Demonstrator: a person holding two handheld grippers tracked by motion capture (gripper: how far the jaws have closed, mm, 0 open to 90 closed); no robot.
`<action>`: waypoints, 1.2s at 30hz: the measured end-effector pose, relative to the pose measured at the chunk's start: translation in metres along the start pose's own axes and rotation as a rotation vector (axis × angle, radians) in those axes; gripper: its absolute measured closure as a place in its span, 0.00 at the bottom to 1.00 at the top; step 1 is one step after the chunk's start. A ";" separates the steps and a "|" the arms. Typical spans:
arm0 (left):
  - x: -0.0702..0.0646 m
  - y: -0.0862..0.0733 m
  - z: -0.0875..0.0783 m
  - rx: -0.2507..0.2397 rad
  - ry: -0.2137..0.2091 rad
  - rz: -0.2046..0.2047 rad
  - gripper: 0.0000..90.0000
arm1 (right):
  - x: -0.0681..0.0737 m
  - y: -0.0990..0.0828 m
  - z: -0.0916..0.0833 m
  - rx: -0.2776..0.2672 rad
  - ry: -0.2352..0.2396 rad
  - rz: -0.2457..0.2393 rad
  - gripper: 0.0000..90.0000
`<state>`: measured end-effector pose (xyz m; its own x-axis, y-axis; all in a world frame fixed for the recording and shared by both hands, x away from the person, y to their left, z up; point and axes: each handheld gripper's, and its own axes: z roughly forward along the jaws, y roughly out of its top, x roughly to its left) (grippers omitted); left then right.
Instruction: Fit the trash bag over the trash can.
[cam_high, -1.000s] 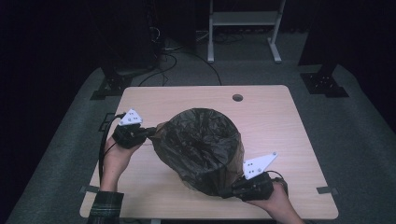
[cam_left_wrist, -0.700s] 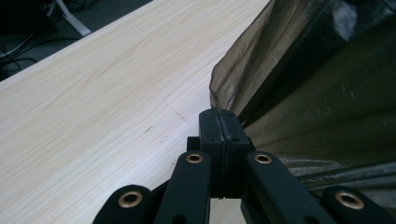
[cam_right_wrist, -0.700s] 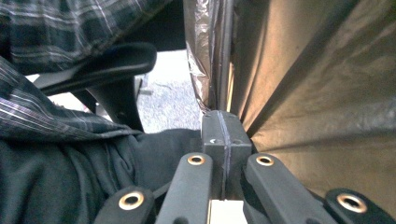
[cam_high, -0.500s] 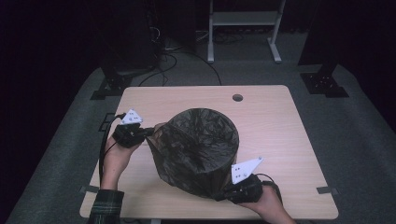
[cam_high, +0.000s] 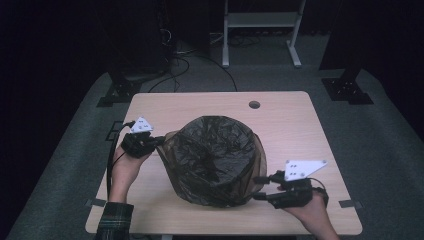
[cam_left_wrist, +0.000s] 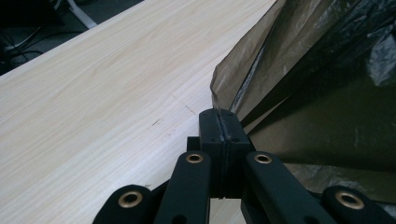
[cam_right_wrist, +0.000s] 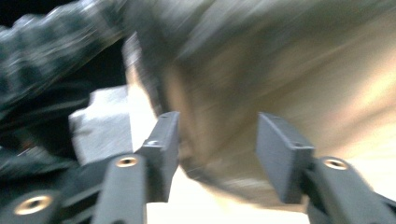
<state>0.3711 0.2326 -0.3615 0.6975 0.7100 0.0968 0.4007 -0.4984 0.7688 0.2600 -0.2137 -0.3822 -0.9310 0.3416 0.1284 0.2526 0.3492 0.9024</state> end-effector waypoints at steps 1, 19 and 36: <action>0.000 0.000 0.000 -0.003 -0.001 -0.001 1.00 | -0.003 0.004 -0.005 -0.018 -0.029 0.003 0.47; -0.005 0.003 0.006 -0.001 -0.028 0.015 1.00 | -0.037 0.028 0.010 -0.050 -0.052 -0.070 0.69; -0.011 0.001 0.024 0.043 -0.049 0.034 1.00 | -0.050 0.009 0.021 0.069 -0.077 -0.033 1.00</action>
<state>0.3785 0.2121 -0.3767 0.7390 0.6676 0.0901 0.4010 -0.5434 0.7375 0.3140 -0.2092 -0.3887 -0.9169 0.3939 0.0646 0.2421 0.4200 0.8747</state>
